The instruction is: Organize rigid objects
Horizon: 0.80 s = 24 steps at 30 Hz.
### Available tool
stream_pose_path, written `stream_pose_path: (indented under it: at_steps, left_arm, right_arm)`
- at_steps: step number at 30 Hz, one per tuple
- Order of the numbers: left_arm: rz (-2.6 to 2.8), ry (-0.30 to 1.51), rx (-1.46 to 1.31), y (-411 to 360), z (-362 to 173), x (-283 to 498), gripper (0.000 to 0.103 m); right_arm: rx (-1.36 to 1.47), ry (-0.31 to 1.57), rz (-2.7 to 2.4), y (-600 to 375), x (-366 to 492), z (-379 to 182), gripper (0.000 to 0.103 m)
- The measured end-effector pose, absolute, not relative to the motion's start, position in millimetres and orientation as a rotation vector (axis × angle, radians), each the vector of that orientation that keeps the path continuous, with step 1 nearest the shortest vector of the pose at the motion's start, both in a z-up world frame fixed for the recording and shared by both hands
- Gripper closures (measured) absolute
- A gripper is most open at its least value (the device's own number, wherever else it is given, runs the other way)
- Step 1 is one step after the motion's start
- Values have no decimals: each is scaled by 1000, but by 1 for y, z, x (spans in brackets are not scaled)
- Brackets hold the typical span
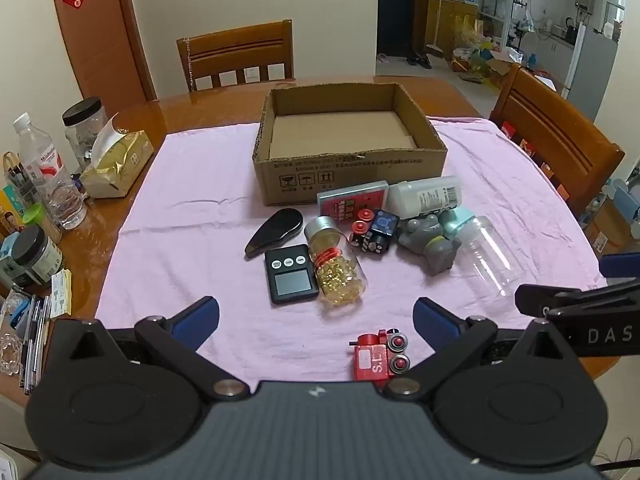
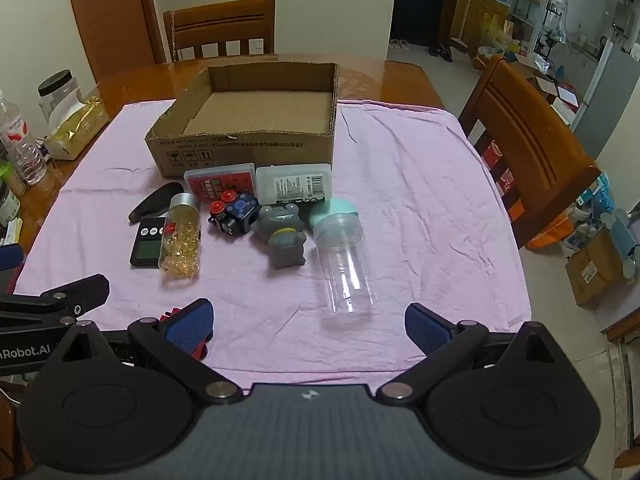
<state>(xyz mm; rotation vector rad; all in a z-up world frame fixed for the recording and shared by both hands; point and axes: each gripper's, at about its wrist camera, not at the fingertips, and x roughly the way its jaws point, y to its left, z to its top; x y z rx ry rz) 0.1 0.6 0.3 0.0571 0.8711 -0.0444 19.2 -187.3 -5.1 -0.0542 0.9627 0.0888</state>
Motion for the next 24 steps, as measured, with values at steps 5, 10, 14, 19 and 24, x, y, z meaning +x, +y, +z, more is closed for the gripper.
stream_pose_path:
  at_steps: [5,10,14,19,24]
  left_arm:
    - [-41,873,63,1,1,0,1]
    - [-40,874,67,-2,0,0,1]
    - [-41,872,67,-2,1,-1,1]
    - [-44,877,64,-3,3,-1,1]
    - [-39,877,63,-5,1,3,1]
  right_arm:
    - [-49,967,94,-190,20,-7,0]
    - [-53,961,94,-188,20,-4,0]
    - [-61,961,96,-190,22,-4,0]
    - [-65,956,100,-192,22,-2,0]
    - [-71,953,104,-192,23,-2,0]
